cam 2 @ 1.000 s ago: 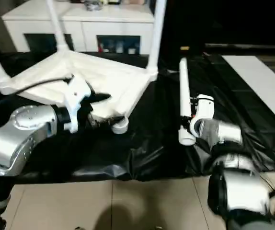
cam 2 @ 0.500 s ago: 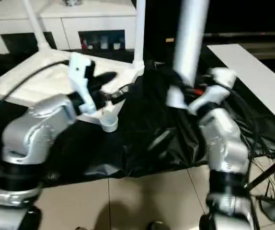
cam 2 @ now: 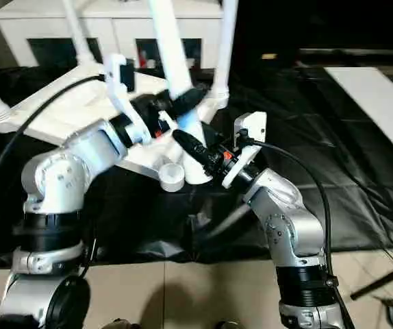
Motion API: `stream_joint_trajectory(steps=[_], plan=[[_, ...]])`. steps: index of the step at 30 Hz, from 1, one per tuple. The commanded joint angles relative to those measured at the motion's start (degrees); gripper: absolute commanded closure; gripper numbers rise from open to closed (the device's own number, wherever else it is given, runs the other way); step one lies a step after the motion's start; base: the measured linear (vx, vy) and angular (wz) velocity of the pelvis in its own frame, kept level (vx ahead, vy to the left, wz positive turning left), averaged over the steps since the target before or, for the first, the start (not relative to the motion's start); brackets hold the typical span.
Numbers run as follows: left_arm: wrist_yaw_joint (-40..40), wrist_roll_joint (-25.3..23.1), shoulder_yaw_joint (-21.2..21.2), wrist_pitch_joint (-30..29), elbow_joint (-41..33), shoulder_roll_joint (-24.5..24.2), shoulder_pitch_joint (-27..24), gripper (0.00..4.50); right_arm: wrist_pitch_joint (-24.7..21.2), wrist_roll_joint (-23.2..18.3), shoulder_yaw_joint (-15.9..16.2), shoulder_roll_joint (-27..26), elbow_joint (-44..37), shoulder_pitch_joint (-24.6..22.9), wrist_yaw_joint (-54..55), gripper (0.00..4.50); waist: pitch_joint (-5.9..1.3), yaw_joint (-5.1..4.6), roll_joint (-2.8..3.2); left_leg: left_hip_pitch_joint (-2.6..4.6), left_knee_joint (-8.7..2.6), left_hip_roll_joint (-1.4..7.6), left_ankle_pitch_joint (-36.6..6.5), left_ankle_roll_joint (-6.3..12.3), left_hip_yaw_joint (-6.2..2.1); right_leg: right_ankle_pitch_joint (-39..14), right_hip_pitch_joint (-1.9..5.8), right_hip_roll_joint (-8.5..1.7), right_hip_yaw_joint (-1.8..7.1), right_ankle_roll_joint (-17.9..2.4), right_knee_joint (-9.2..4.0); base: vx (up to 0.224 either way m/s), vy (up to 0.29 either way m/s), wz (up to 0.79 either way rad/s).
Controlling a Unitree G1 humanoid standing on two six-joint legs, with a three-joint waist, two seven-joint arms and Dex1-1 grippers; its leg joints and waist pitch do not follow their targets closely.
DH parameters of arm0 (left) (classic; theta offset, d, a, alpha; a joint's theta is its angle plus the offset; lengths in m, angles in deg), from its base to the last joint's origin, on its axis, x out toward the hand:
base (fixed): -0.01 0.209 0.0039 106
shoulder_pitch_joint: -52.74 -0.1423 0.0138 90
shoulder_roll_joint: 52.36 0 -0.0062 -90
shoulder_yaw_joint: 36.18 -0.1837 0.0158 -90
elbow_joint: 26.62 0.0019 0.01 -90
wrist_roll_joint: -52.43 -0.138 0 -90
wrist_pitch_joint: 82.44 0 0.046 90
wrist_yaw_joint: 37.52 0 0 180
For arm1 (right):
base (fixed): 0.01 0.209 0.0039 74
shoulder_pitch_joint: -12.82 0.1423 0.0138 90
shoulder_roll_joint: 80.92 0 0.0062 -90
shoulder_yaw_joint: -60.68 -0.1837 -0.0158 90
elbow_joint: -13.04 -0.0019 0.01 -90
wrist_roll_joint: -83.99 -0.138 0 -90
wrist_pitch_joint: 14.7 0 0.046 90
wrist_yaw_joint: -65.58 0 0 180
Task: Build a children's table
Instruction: Pick table leg
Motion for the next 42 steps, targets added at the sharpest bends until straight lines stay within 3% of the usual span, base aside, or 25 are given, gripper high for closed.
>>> stream_joint_trajectory(steps=[1,5,7,10,12,14,16,18,20,27,35,37,42], plan=[[-0.97,1.37,1.09,-0.43,0.30,-0.06,1.11,0.00,-1.90,-2.55,-0.32,0.57,-2.16,0.02,-1.59,2.63,-4.77,0.34,-0.88,0.66,-3.79,0.40,-10.02,4.43,0.72,-14.27,2.98,-1.85,1.98,-10.69,-3.15,0.000,0.000,0.00],[-1.68,3.21,3.09,-1.01,0.77,-0.71,2.07,0.00,-7.46,-8.81,-2.16,1.71,-2.24,-0.51,-4.49,2.63,-5.25,0.76,-0.87,0.27,-3.37,0.37,-5.51,5.66,0.59,-8.44,3.45,-1.76,2.04,-12.60,-2.06,0.000,0.000,0.00],[-1.42,3.29,3.26,-1.22,1.04,-1.41,2.12,0.18,-8.66,-10.32,-2.99,2.24,-1.76,-0.54,-5.18,2.63,-5.18,0.98,-0.88,0.30,-3.38,0.36,-5.94,5.84,0.64,-8.82,3.39,-1.83,2.00,-12.67,-2.12,0.000,0.000,0.00],[-1.62,3.34,3.71,-1.36,1.35,-2.21,2.35,0.35,-6.30,-6.85,-2.35,3.40,-0.82,-0.17,-4.44,2.63,-4.88,1.24,-0.86,0.36,-3.54,0.35,-8.10,4.30,0.75,-12.96,3.28,-1.94,2.00,-11.48,-2.60,0.000,0.000,0.00],[-1.85,3.36,3.71,-1.31,1.38,-2.38,2.39,0.70,-5.92,-6.18,-2.11,3.61,-0.84,-0.10,-4.16,2.63,-4.85,1.40,-0.88,0.44,-3.59,0.34,-8.76,3.29,0.77,-15.05,3.22,-1.95,2.02,-10.37,-2.81,0.000,0.000,0.00],[-2.48,3.44,3.71,-1.28,1.55,-2.70,2.49,0.81,-3.15,-2.45,-0.62,4.02,-0.62,0.25,-2.54,2.63,-4.76,1.44,-0.86,0.48,-3.70,0.30,-9.80,2.35,0.78,-17.40,3.07,-1.91,2.00,-9.07,-3.05,0.000,0.000,0.00],[-3.38,2.61,3.51,-0.87,2.06,-2.90,2.69,0.99,3.63,6.05,2.88,4.39,0.63,0.84,0.88,2.63,-4.74,1.49,-0.88,0.55,-3.73,0.26,-10.00,1.46,0.77,-18.26,2.94,-1.93,2.03,-8.35,-3.14,0.000,0.000,0.00],[-3.91,2.27,3.45,-0.58,2.40,-2.92,2.78,1.11,5.79,8.69,4.13,4.30,0.95,1.03,2.03,2.63,-4.72,1.44,-0.91,0.56,-3.76,0.14,-10.63,0.86,0.81,-19.59,2.88,-1.93,2.02,-7.68,-3.25,0.000,0.000,0.00],[-4.77,2.12,3.35,0.03,3.19,-2.86,2.91,1.26,11.51,16.05,7.58,4.31,1.74,1.52,5.59,2.63,-4.66,1.29,-0.93,0.60,-3.77,0.05,-11.53,0.67,0.86,-20.59,2.78,-1.82,2.00,-7.14,-3.46,0.000,0.000,0.00],[-6.49,2.71,3.93,0.72,3.78,-1.95,2.89,1.86,20.62,27.09,12.89,3.80,4.24,2.24,11.06,2.63,-4.73,1.25,-0.87,0.57,-3.79,0.06,-11.93,1.43,0.86,-19.04,2.70,-1.58,2.28,-7.30,-3.17,0.000,0.000,0.00],[-8.74,2.66,5.20,1.88,4.73,-1.87,3.43,2.54,25.39,32.42,13.31,2.53,7.61,3.31,16.93,2.63,-4.86,1.08,-0.84,0.66,-3.54,-0.07,-11.22,2.40,1.06,-14.72,2.79,-1.32,2.64,-9.32,-2.59,0.000,0.000,0.00],[-9.68,2.59,5.53,2.62,5.04,-1.65,3.49,2.59,26.64,34.54,13.69,2.40,8.63,3.65,18.55,2.63,-4.92,1.07,-0.84,0.54,-3.52,-0.05,-10.55,2.67,1.01,-13.89,2.93,-1.31,2.63,-9.36,-2.43,0.000,0.000,0.00],[-9.01,3.44,5.23,2.60,4.83,-1.61,3.38,2.65,27.72,35.01,13.70,1.83,9.75,3.92,18.94,2.64,-5.01,1.02,-0.87,0.52,-3.33,-0.10,-9.68,3.39,1.07,-13.14,2.95,-1.28,2.66,-9.50,-2.28,0.000,0.000,0.00]])
